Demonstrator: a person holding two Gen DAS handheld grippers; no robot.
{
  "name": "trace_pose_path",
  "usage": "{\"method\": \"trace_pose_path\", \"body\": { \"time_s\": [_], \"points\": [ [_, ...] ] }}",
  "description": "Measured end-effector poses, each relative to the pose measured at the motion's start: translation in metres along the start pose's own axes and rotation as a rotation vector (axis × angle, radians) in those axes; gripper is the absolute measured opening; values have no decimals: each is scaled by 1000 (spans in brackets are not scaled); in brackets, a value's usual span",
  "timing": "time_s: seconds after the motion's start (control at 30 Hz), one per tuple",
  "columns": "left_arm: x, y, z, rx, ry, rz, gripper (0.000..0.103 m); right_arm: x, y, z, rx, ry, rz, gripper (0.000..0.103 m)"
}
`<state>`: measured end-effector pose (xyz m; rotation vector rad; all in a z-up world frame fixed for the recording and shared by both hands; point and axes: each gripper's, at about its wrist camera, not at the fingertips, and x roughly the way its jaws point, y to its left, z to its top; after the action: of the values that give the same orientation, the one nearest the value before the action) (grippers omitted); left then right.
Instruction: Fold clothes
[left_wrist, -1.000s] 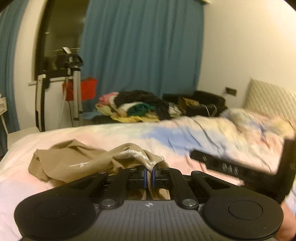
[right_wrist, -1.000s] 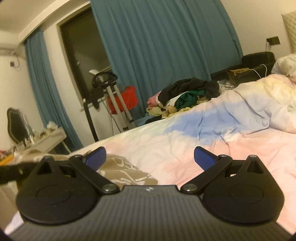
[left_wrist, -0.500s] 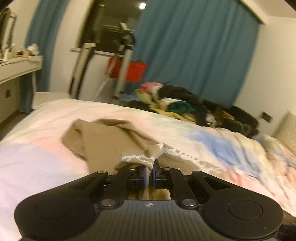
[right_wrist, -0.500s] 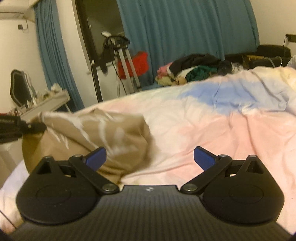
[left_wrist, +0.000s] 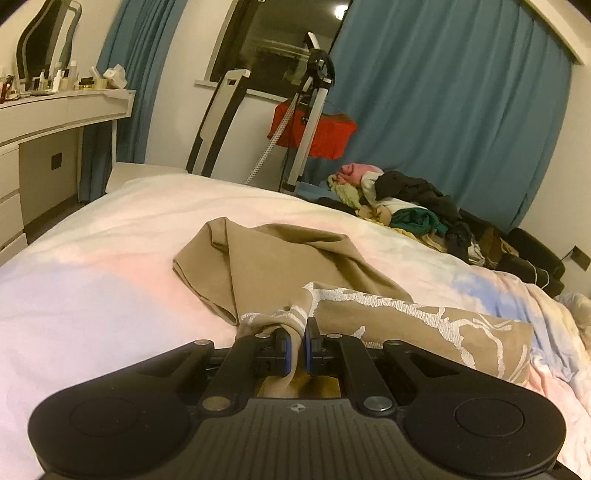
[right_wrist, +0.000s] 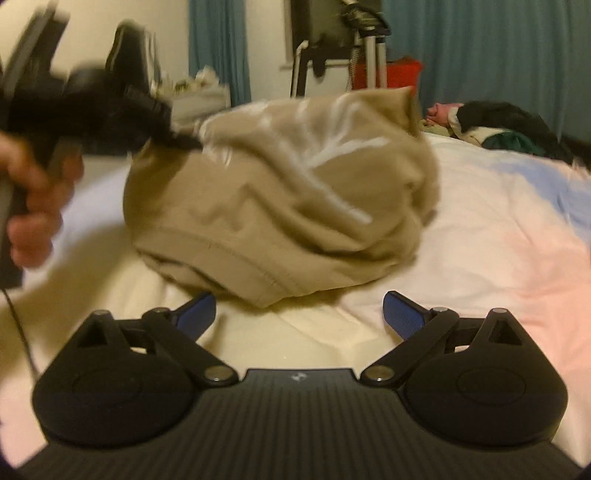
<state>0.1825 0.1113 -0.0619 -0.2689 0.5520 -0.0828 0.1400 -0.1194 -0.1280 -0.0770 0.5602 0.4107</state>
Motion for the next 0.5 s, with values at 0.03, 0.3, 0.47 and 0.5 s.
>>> {"method": "trace_pose_path", "body": {
  "time_s": [0.03,0.3,0.47,0.5],
  "points": [
    [2,1,-1,-4,4,1,9,3,0,1,7,-9,-30,99],
    [6,-6,-9,7,91,34,55,-31,-53,24,309,-309,-174,99],
    [-18,-21,-15,117,126,43,78,-22,-73,33,396,-268,-138,99],
    [-25,-24,-17,142,126,54,79,-20,-76,35,403,-259,-135,99]
  ]
}}
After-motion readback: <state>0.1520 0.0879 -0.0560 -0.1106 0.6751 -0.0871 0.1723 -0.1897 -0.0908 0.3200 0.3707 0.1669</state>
